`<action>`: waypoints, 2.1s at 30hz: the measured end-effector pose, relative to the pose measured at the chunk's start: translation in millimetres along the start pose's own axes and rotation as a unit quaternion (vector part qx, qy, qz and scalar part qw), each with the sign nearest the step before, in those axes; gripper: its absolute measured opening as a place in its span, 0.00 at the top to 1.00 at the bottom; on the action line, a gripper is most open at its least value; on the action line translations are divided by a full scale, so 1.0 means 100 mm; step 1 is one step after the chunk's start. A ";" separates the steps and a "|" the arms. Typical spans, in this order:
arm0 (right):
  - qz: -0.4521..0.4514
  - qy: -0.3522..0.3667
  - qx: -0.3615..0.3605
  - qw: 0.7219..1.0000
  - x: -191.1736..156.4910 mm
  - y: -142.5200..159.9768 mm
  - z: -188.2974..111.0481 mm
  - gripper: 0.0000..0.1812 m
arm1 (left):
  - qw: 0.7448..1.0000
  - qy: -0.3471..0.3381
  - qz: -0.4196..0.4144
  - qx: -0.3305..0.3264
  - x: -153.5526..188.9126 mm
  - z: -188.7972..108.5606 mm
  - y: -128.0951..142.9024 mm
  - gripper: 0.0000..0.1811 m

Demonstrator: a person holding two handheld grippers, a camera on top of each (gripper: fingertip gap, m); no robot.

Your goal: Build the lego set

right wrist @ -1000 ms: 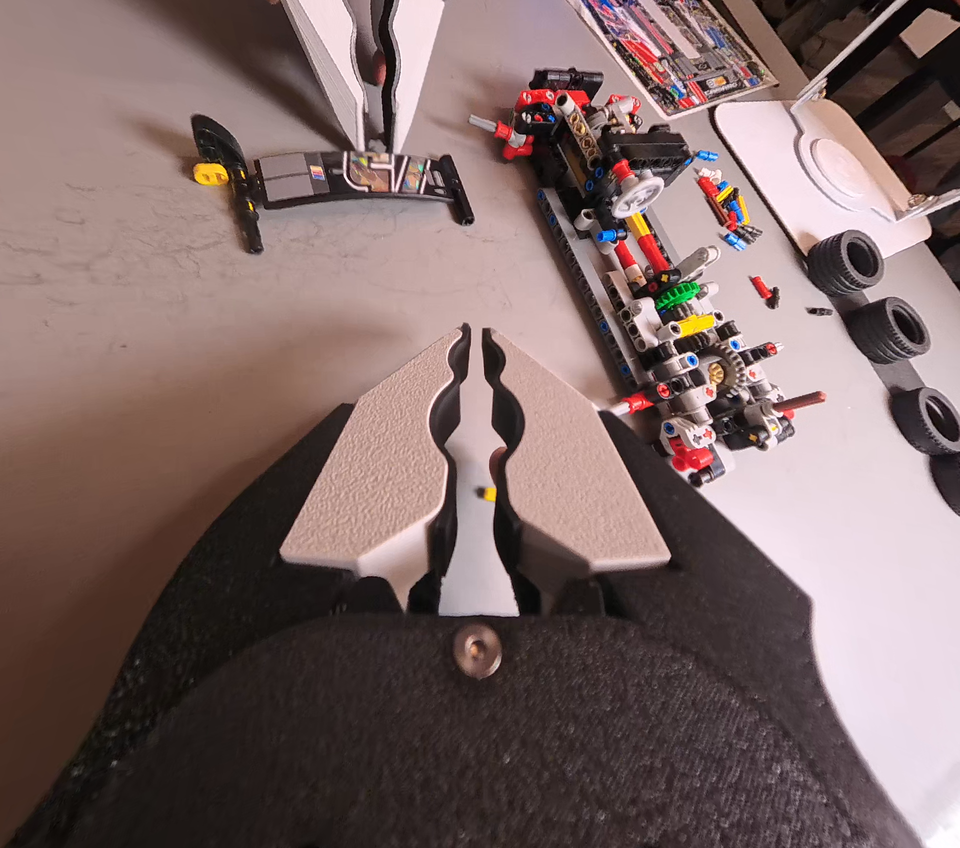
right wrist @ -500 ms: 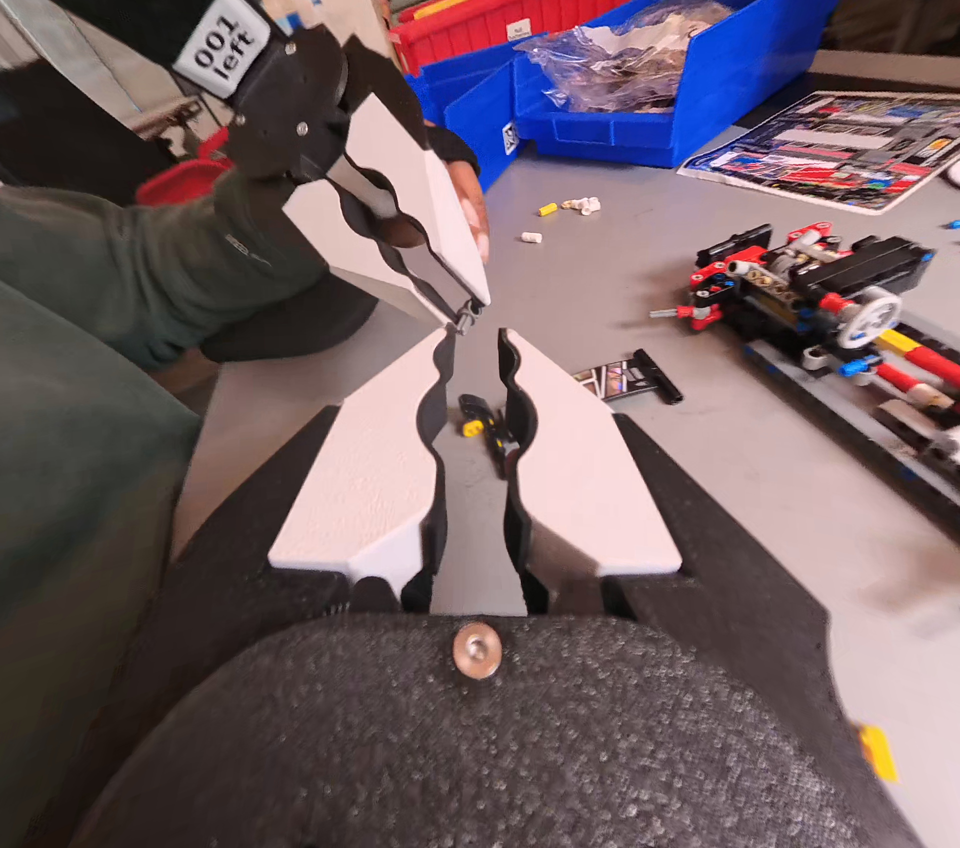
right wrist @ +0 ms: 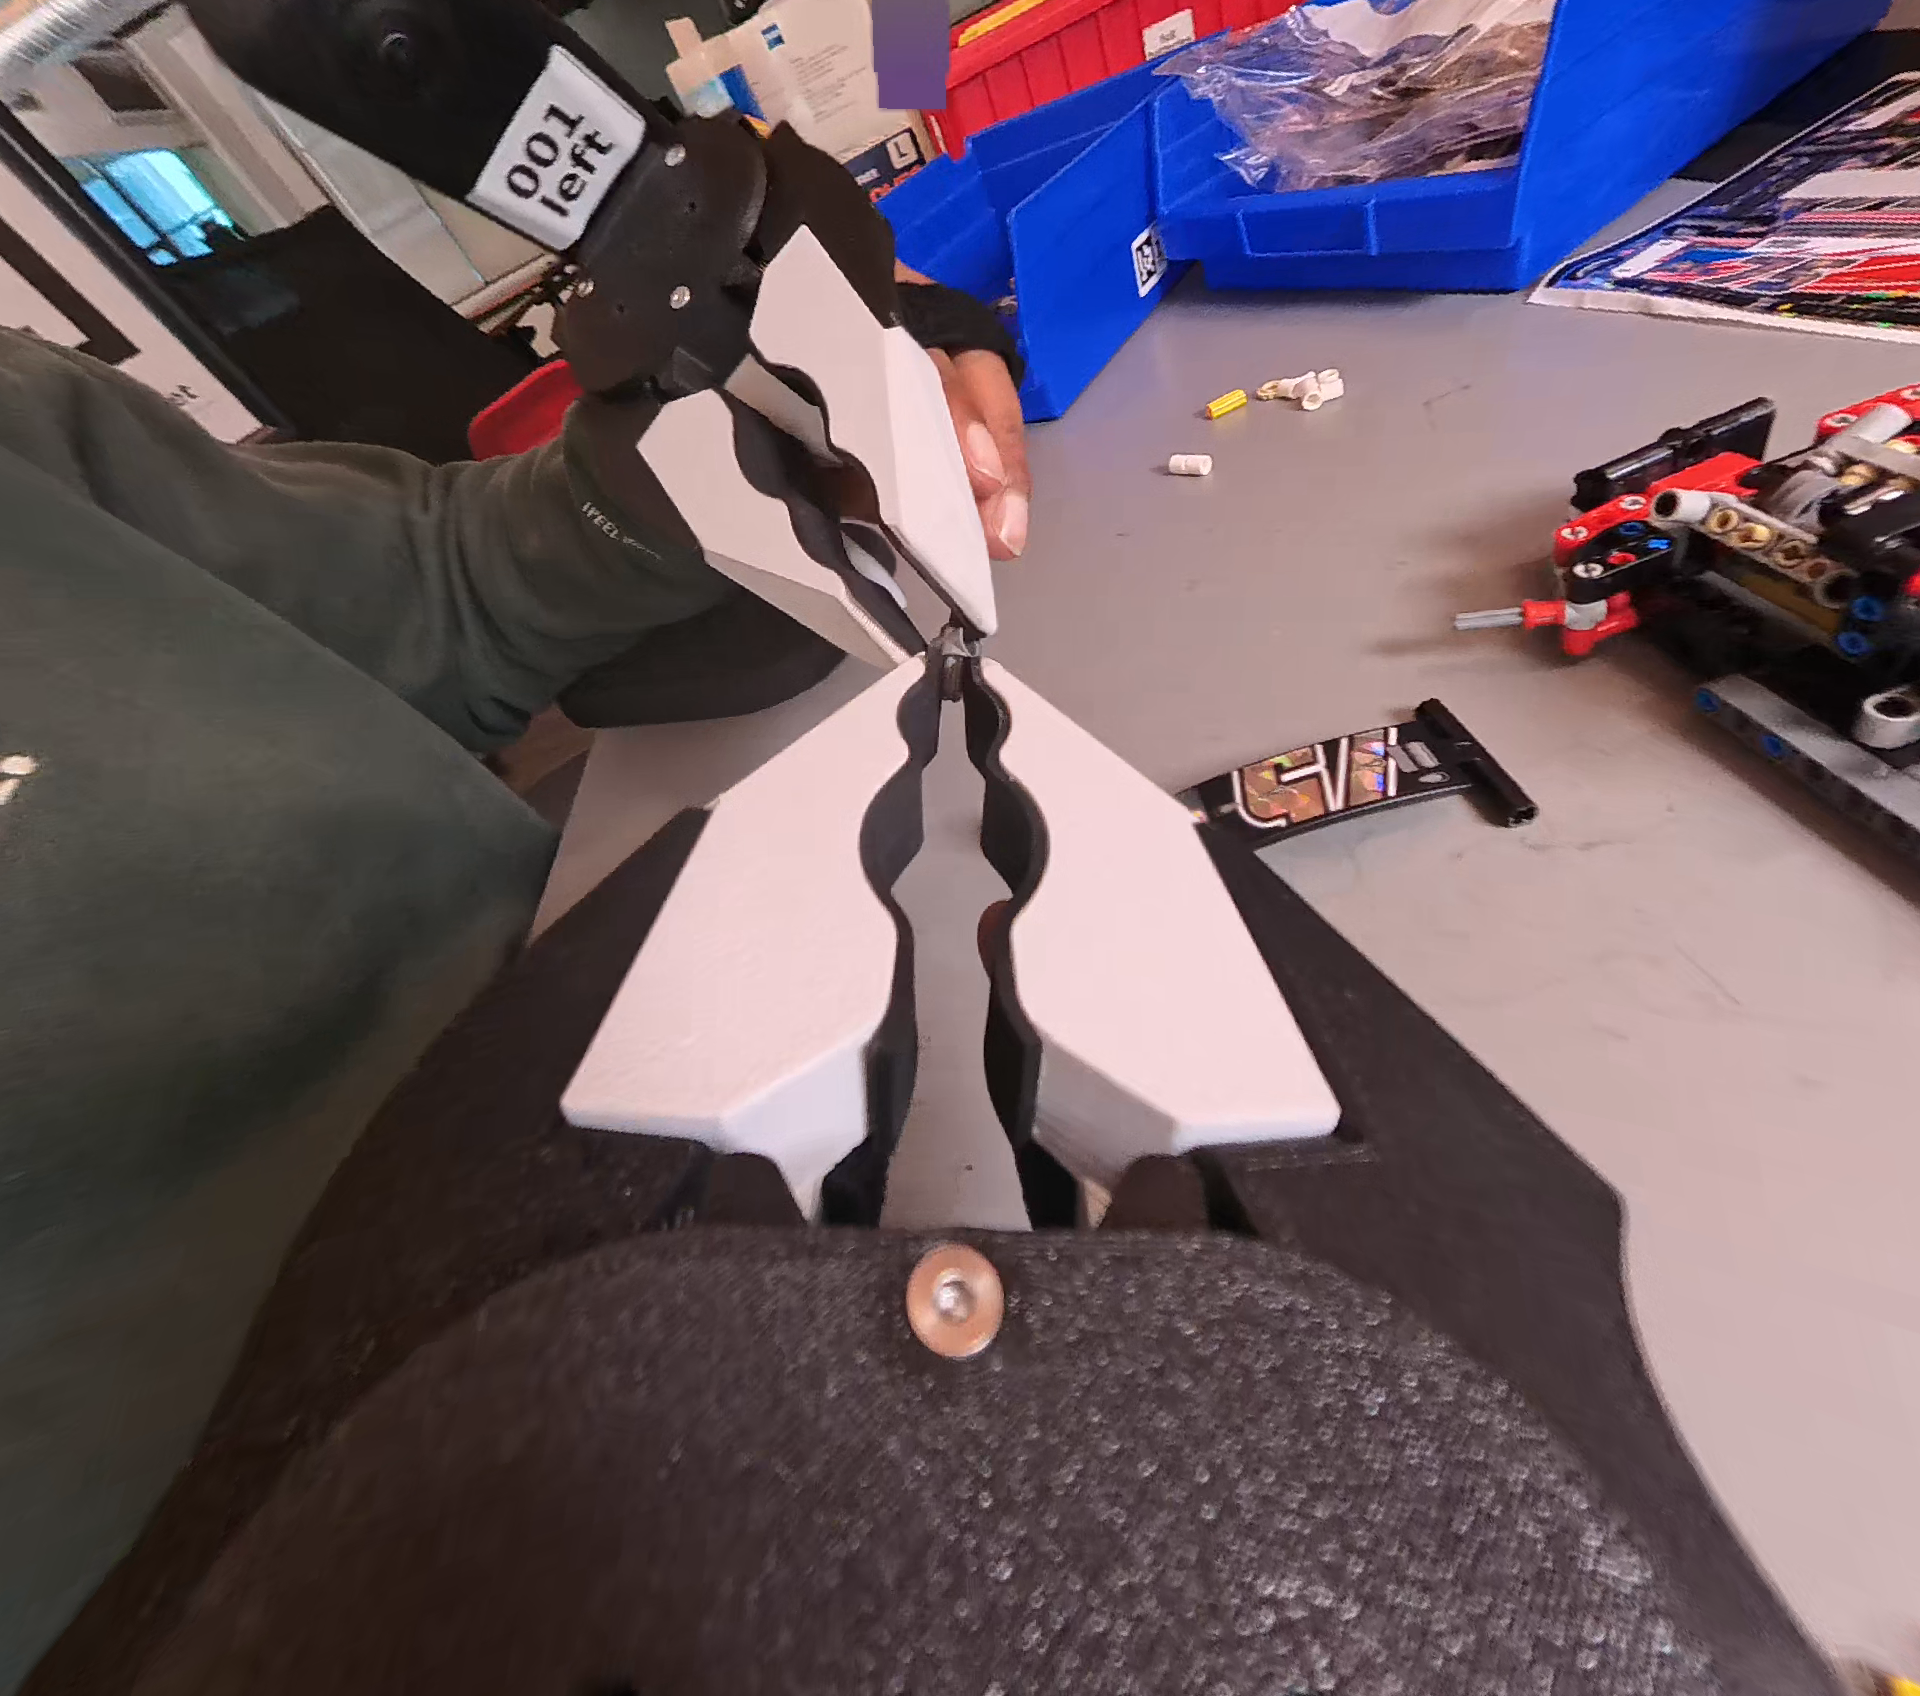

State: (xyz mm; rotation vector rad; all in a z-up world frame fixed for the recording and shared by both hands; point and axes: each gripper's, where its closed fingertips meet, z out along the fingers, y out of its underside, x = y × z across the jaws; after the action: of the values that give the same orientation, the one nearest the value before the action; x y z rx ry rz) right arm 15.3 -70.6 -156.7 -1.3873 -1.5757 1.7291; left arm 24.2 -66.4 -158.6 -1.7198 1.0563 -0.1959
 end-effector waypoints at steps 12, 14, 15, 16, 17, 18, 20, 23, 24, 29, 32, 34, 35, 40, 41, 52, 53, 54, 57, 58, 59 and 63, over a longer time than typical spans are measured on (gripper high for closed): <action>0.054 -0.076 -0.002 0.996 -0.09 0.02 -0.05 1.00 | 0.993 0.057 -0.078 0.060 0.09 -0.08 -0.01 0.99; 0.057 -0.083 0.001 0.995 -0.10 0.02 -0.05 1.00 | 0.993 0.061 -0.082 0.064 0.10 -0.09 -0.02 0.99; 0.060 -0.086 0.003 0.994 -0.10 0.01 -0.06 1.00 | 0.992 0.062 -0.085 0.067 0.10 -0.09 -0.03 0.99; 0.063 -0.089 0.005 0.994 -0.10 0.01 -0.06 1.00 | 0.992 0.063 -0.088 0.069 0.10 -0.09 -0.03 0.99; 0.066 -0.091 0.007 0.994 -0.10 0.00 -0.06 1.00 | 0.991 0.065 -0.093 0.069 0.10 -0.09 -0.03 0.99; 0.067 -0.090 0.010 0.994 -0.10 0.00 -0.06 1.00 | 0.990 0.068 -0.102 0.069 0.09 -0.09 -0.03 0.99; 0.055 -0.080 0.017 0.995 -0.08 -0.02 -0.06 1.00 | 0.985 0.079 -0.137 0.070 0.07 -0.08 -0.02 0.99; -0.009 -0.046 0.022 0.999 -0.05 -0.04 -0.06 0.98 | 0.968 0.116 -0.209 0.076 0.08 -0.07 -0.01 0.99; -0.044 -0.031 0.018 0.998 -0.05 -0.03 -0.05 0.97 | 0.963 0.121 -0.227 0.078 0.07 -0.07 -0.01 0.99; -0.206 0.030 0.008 0.978 -0.04 -0.02 -0.08 0.95 | 0.948 0.143 -0.272 0.081 0.08 -0.06 0.01 0.99; -0.234 0.031 0.002 0.972 -0.06 0.00 -0.09 0.95 | 0.944 0.151 -0.282 0.082 0.10 -0.05 0.01 0.99; -0.244 0.031 -0.009 0.969 -0.06 0.04 -0.08 0.96 | 0.940 0.158 -0.290 0.086 0.11 -0.05 0.00 0.99; -0.249 0.032 -0.014 0.968 -0.06 0.05 -0.08 0.96 | 0.940 0.159 -0.290 0.085 0.11 -0.05 0.00 0.99; -0.226 0.015 -0.012 0.974 -0.09 0.06 -0.08 1.00 | 0.942 0.160 -0.282 0.089 0.12 -0.05 -0.01 0.99; -0.214 0.009 -0.011 0.977 -0.10 0.06 -0.08 0.99 | 0.944 0.158 -0.277 0.090 0.12 -0.05 -0.02 0.99; -0.202 0.024 -0.081 0.976 0.06 0.28 -0.08 1.00 | 0.972 0.118 -0.200 -0.029 0.14 -0.04 0.45 0.90; -0.203 0.027 -0.098 0.974 0.09 0.33 -0.08 1.00 | 0.973 0.117 -0.190 -0.053 0.16 -0.02 0.56 0.89; -0.206 0.032 -0.111 0.972 0.12 0.38 -0.08 1.00 | 0.974 0.118 -0.181 -0.075 0.19 -0.01 0.65 0.89; -0.212 0.035 -0.138 0.967 0.14 0.48 -0.07 1.00 | 0.974 0.112 -0.156 -0.118 0.25 0.07 0.81 0.86; -0.212 0.037 -0.142 0.966 0.15 0.49 -0.06 1.00 | 0.975 0.113 -0.147 -0.126 0.28 0.09 0.84 0.86; -0.212 0.038 -0.148 0.965 0.15 0.51 -0.06 1.00 | 0.975 0.114 -0.139 -0.132 0.30 0.11 0.85 0.86; -0.209 0.042 -0.164 0.963 0.17 0.56 -0.06 1.00 | 0.981 0.094 -0.108 -0.134 0.32 0.21 0.83 0.88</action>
State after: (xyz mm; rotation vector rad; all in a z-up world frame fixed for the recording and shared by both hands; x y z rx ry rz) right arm 30.5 -68.7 -213.5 -1.1366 -1.9992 1.1863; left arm 9.4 -79.2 -247.9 -2.0939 1.0672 -0.3748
